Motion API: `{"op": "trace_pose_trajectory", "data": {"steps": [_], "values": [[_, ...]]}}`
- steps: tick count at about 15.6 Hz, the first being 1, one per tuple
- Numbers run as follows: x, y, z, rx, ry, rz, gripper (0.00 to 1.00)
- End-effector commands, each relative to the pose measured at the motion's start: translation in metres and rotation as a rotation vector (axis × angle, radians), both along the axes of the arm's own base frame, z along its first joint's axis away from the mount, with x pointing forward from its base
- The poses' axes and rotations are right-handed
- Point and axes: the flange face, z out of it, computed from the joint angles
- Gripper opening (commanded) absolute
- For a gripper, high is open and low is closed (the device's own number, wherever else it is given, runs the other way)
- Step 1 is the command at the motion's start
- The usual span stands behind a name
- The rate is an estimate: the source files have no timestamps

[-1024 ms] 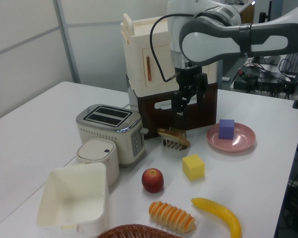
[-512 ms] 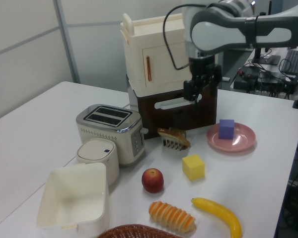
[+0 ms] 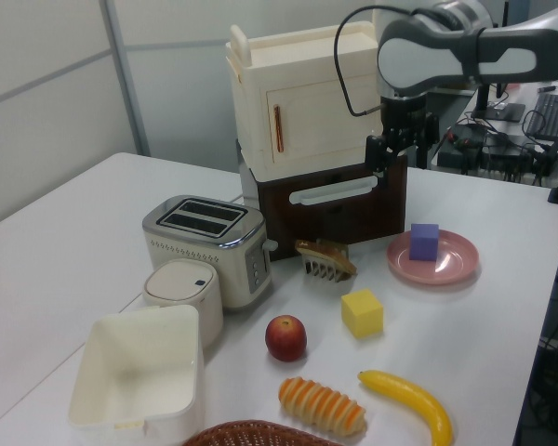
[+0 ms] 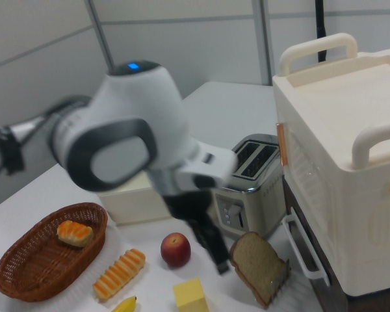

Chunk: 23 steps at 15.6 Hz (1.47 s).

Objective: Put the purple cube on the table
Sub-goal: 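Move the gripper over the pink plate holding the purple cube, then lower the open gripper around the purple cube on the plate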

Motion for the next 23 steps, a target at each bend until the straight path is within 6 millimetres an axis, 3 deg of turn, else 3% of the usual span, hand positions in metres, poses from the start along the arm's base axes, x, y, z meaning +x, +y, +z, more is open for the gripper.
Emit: {"op": "trace_pose_trajectory", "data": {"steps": [1,4,9,15,23], "values": [[0.016,-0.058,-0.045,-0.026,-0.045,-0.029,1.00],[0.016,-0.094,-0.078,-0.030,-0.029,-0.042,1.00],[0.000,-0.126,-0.085,-0.030,-0.020,-0.078,1.00],[-0.005,-0.145,-0.133,-0.013,0.025,-0.095,1.00],[0.002,-0.143,-0.170,-0.017,0.042,-0.069,1.00]]}}
